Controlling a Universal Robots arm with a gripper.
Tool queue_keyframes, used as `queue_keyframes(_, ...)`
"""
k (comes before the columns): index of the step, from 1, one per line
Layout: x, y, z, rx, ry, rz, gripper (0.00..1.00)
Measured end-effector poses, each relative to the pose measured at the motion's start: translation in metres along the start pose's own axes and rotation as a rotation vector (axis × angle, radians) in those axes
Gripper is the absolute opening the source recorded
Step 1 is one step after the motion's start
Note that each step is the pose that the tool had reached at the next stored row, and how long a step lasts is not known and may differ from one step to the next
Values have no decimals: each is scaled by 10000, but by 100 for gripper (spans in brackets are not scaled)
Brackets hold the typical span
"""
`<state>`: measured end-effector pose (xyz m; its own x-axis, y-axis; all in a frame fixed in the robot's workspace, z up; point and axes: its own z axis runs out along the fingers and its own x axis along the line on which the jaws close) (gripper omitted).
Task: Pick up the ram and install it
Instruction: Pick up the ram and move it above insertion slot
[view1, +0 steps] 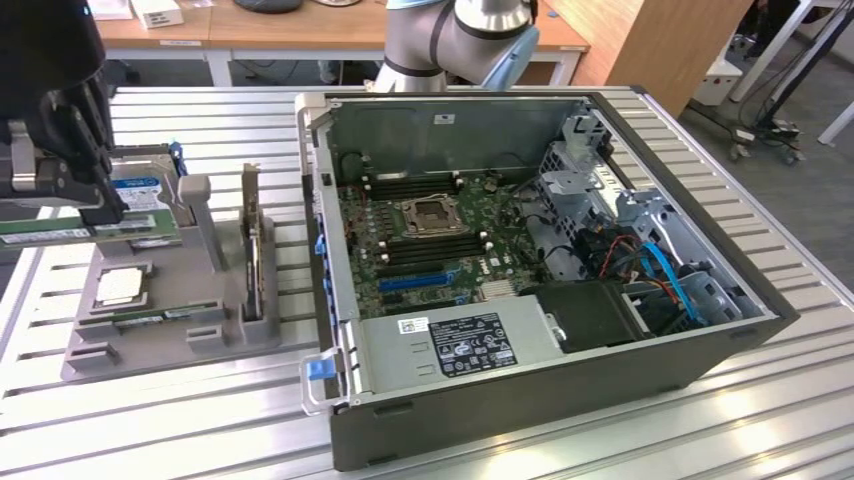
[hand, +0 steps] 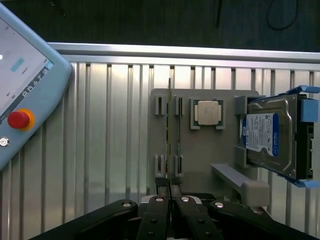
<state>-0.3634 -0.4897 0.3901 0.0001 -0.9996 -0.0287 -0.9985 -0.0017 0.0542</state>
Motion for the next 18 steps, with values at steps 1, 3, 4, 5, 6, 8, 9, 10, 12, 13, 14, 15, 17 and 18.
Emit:
queue_keyframes(1,0,0,-13,-1,0,-1,11)
queue_keyframes(3,-1,1,-40,-1,1,0,11)
queue_keyframes(4,-1,2,-52,-1,0,0,11)
queue_keyframes(5,-2,3,-65,0,0,0,11)
queue_keyframes(6,-2,3,-79,-1,1,0,11)
queue_keyframes(8,-3,4,-105,-1,0,0,11)
queue_keyframes(9,-3,5,-113,1,-1,0,11)
queue_keyframes(10,-3,5,-118,1,-1,0,11)
queue_keyframes(12,-3,4,-121,-1,1,0,11)
queue_keyframes(13,-3,-25,-122,-1,1,0,11)
queue_keyframes(14,-3,-47,-123,0,1,0,11)
queue_keyframes(15,-3,-61,-124,-1,1,0,11)
queue_keyframes(17,-3,-88,-125,-1,0,-1,11)
queue_keyframes(18,-3,-103,-127,-1,1,0,11)
